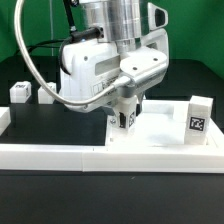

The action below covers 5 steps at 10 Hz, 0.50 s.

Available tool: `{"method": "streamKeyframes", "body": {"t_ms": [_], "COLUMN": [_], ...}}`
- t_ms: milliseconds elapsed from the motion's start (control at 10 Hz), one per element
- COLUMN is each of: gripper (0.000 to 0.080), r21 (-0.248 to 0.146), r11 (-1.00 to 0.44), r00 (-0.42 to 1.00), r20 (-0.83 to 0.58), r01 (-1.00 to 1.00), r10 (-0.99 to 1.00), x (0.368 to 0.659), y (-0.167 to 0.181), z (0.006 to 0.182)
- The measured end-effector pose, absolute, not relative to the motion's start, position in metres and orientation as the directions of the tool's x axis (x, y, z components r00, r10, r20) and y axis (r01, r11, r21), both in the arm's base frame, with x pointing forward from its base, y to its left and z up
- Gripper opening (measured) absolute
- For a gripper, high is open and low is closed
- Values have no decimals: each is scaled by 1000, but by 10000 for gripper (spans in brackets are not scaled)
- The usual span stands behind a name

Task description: Assemble square table

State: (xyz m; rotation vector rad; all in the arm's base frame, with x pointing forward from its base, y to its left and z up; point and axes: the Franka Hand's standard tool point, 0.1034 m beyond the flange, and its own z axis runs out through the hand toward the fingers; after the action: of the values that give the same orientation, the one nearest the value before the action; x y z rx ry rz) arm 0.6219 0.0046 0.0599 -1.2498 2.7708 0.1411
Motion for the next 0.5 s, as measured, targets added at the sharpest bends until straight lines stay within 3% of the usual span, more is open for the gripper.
{"method": "streamKeyframes", "body": {"t_ms": [300, 400, 500], "gripper": [330, 517, 517], "r21": [33, 34, 34], "r11": [600, 599, 599], "r00": [-599, -598, -598], "r20": [-126, -126, -126], "r01": [-800, -800, -800], "r10": [-791, -791, -792], "x": [621, 621, 621], "y": [5, 6, 6], "z": [59, 59, 59]}}
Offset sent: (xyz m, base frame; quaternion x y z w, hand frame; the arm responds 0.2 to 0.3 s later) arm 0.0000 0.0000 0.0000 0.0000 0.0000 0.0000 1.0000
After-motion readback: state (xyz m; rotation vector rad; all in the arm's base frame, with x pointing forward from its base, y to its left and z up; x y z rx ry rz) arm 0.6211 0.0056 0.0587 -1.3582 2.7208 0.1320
